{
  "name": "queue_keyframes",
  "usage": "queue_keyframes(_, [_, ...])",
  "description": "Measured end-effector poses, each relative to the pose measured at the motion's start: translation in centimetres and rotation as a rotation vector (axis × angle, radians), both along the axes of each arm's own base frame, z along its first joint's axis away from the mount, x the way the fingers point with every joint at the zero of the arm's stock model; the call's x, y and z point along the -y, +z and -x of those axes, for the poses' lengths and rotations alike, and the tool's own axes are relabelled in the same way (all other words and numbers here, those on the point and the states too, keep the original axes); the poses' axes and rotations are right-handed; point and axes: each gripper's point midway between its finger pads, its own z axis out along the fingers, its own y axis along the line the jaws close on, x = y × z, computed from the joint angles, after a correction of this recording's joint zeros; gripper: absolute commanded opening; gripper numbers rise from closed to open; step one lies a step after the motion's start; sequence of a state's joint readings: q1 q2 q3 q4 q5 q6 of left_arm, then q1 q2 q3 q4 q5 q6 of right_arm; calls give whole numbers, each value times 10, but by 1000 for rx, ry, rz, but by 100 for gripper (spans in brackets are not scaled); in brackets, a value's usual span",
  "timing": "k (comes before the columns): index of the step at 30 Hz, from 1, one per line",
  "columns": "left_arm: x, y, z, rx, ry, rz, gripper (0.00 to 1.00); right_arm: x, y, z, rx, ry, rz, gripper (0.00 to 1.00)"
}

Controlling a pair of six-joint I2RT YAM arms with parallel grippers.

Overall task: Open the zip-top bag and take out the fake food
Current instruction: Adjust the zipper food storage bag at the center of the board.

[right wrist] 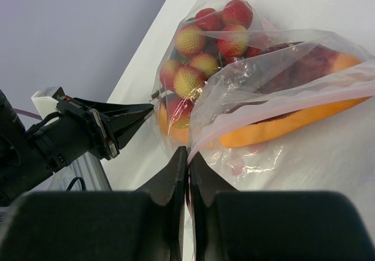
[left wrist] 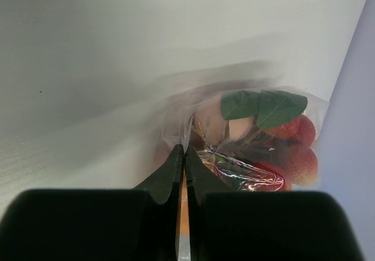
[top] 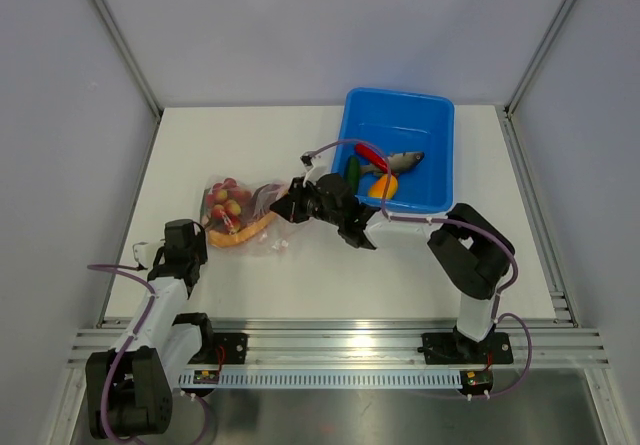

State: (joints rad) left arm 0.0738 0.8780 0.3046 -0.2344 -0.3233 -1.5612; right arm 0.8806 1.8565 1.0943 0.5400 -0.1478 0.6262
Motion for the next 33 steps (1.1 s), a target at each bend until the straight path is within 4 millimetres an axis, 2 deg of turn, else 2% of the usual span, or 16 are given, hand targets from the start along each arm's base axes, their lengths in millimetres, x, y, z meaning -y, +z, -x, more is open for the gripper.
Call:
queue_keyframes(13, [-2,2,0,8,11,-8,0,33,11,5,26,-55,-49,7])
queue_keyframes(22, [-7,21,-1,75,29,-33,0,49,21,11,88,-68,-30,4])
queue_keyframes(25, [-9,32,-2,116,28,-51,0,51,15,12,85,-64,-1,2])
queue_keyframes(29, [-10,46,-2,166,23,-79,12,49,5,12,67,-47,35,2])
queue_keyframes(30, [-10,50,-3,180,21,-88,20,48,3,12,63,-42,41,2])
queue_keyframes(33, [-11,56,-4,202,20,-103,35,46,-4,12,52,-32,57,2])
